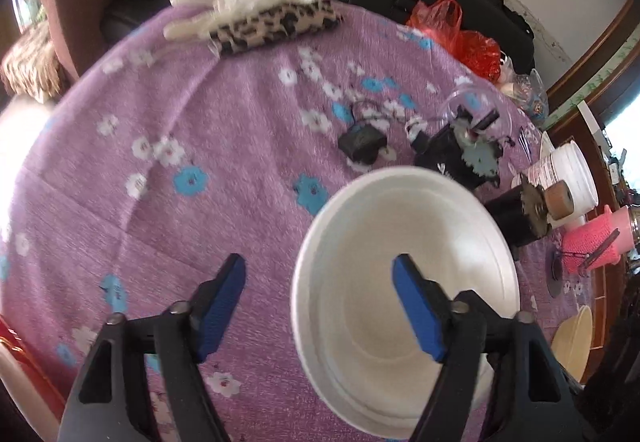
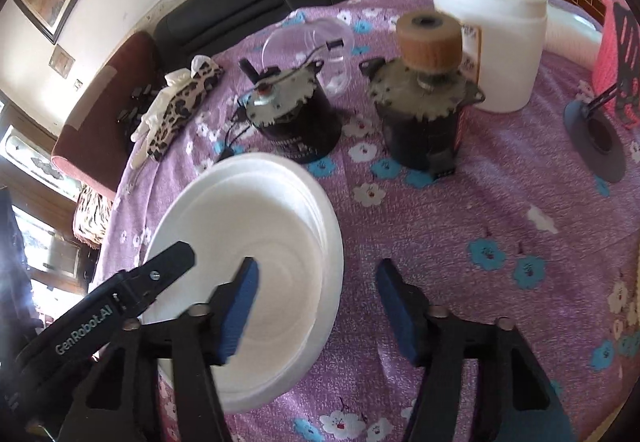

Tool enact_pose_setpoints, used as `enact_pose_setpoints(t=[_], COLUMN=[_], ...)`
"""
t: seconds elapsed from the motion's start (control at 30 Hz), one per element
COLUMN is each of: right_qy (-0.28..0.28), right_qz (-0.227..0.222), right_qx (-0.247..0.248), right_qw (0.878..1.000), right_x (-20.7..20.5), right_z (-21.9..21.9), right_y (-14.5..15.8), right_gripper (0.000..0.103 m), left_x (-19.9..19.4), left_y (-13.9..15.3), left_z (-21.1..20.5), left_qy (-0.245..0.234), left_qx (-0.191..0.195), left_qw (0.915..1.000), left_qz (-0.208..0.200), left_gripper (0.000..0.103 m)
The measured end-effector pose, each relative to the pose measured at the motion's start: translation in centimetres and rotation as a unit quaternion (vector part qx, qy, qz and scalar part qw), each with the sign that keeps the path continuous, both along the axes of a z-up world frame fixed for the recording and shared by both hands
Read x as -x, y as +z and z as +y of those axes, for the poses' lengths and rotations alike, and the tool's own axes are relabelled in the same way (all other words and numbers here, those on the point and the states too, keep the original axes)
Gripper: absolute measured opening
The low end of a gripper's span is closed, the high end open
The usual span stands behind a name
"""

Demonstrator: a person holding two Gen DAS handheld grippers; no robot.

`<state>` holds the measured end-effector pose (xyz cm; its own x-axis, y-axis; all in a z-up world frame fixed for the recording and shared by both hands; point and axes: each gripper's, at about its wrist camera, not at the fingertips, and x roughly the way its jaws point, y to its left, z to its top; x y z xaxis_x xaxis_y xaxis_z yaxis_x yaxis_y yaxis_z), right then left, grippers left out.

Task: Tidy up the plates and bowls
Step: 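Carry the white bowl with both tools to the red plate stack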

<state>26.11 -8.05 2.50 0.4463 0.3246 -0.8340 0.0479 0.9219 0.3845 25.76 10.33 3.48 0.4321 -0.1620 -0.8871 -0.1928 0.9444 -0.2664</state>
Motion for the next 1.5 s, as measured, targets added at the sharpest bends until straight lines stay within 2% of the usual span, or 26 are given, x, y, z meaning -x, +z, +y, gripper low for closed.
enact_pose_setpoints(t=[0.03, 0.07, 0.1, 0.13, 0.17, 0.4, 0.6, 0.87, 1.0, 1.2, 1.5], right_qy=[0.001, 0.001, 0.000, 0.001, 0.003, 0.006, 0.031, 0.079, 0.104, 0.140, 0.195], right_qz=[0.003, 0.006, 0.008, 0.009, 0.010, -0.016, -0.063, -0.106, -0.118, -0.128, -0.123], right_qx=[-0.001, -0.002, -0.004, -0.007, -0.010, -0.008, -0.007, -0.023, -0.033, -0.031, -0.021], right_qw=[1.000, 1.000, 1.000, 1.000, 1.000, 1.000, 0.998, 0.991, 0.987, 0.981, 0.973], right_x=[-0.1, -0.1, -0.1, -0.1, 0.0, 2.0, 5.5, 11.8, 14.5, 17.3, 19.2], right_z=[0.0, 0.1, 0.1, 0.2, 0.2, 0.0, 1.0, 4.0, 6.2, 10.5, 17.8], right_y=[-0.2, -0.4, -0.4, -0.5, -0.6, 1.1, 4.7, 8.5, 9.7, 10.6, 10.0], right_gripper=[0.049, 0.043, 0.036, 0.031, 0.021, 0.018, 0.018, 0.018, 0.018, 0.018, 0.018], left_x=[0.0, 0.0, 0.0, 0.0, 0.1, 3.3, 8.0, 15.4, 19.1, 22.3, 25.2], left_y=[-0.3, -0.5, -0.7, -0.9, -0.9, 1.6, 4.9, 9.5, 10.9, 11.3, 10.4], left_z=[-0.1, -0.3, -0.6, -0.8, -1.0, -1.2, 0.0, 3.1, 5.0, 8.6, 15.0], left_qy=[-0.005, -0.009, -0.016, -0.022, -0.025, -0.025, -0.009, 0.021, 0.037, 0.060, 0.103], left_qx=[0.003, 0.005, 0.010, 0.014, 0.014, 0.004, -0.009, -0.042, -0.067, -0.076, -0.104], left_qw=[1.0000, 0.9999, 0.9997, 0.9994, 0.9993, 0.9996, 0.9982, 0.9906, 0.9854, 0.9835, 0.9800], left_qz=[0.007, 0.013, 0.018, 0.022, 0.025, -0.011, -0.059, -0.128, -0.152, -0.153, -0.135], left_gripper=[0.052, 0.045, 0.029, 0.022, 0.015, 0.015, 0.015, 0.015, 0.015, 0.015, 0.015])
